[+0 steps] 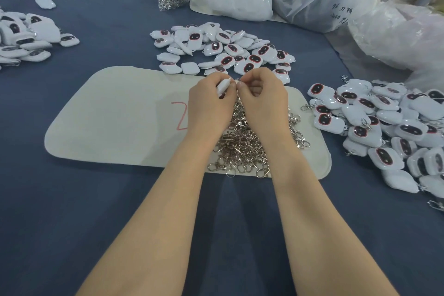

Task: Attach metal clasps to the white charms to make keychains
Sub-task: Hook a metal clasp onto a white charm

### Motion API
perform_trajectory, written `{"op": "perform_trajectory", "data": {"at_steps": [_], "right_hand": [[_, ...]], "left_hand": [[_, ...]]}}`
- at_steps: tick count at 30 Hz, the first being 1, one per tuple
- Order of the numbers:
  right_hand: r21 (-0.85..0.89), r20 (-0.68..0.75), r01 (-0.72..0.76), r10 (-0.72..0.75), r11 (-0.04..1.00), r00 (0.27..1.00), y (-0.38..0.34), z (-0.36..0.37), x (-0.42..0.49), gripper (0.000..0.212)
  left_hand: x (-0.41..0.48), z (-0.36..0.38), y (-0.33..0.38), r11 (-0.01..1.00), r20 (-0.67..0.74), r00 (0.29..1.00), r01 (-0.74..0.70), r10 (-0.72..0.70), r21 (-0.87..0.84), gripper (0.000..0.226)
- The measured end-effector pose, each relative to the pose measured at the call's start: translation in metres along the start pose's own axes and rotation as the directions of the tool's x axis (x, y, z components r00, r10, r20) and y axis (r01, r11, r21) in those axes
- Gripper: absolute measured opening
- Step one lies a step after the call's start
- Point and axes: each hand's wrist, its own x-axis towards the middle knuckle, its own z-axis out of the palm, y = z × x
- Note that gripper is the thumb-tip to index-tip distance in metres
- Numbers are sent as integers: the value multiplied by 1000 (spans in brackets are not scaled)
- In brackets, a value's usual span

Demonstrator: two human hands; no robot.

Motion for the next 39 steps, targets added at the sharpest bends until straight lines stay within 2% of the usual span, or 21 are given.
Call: {"op": "perform_trajectory", "data": {"at_steps": [7, 16, 20, 23, 25, 27, 32, 39], "right_hand": [[-1, 74, 5, -5, 1000, 997, 3, -1, 0, 13], [-48, 82, 136, -132, 989, 988, 8, 0, -3, 15], [-41, 53, 96, -93, 995, 994, 11, -1, -2, 16], [-33, 14, 52, -51, 998, 999, 15, -2, -1, 17], [-47, -9, 36, -37, 998, 999, 16, -2, 0, 17], [-58, -20, 21, -22, 998, 1000, 17, -2, 1, 17], [-90, -37, 18, -22, 996, 999, 19, -3, 2, 14], [-103, -21, 39, -42, 994, 999, 17, -1, 1, 17]], "left_hand": [[-2, -2, 1, 999, 0, 1000, -9, 9, 41, 13], [-1, -4, 1, 998, 35, 998, 48, -50, 45, 16], [2, -5, 1, 992, 117, 985, 124, -124, 4, 20], [2, -5, 4, 973, 178, 967, 201, -180, -109, 8], [1, -4, 5, 942, 218, 943, 290, -252, -167, 23], [0, -4, 6, 914, 257, 921, 349, -292, -209, 22], [2, -7, 5, 930, 305, 917, 320, -256, -183, 14], [4, -4, 3, 927, 286, 918, 332, -275, -176, 25]]}}
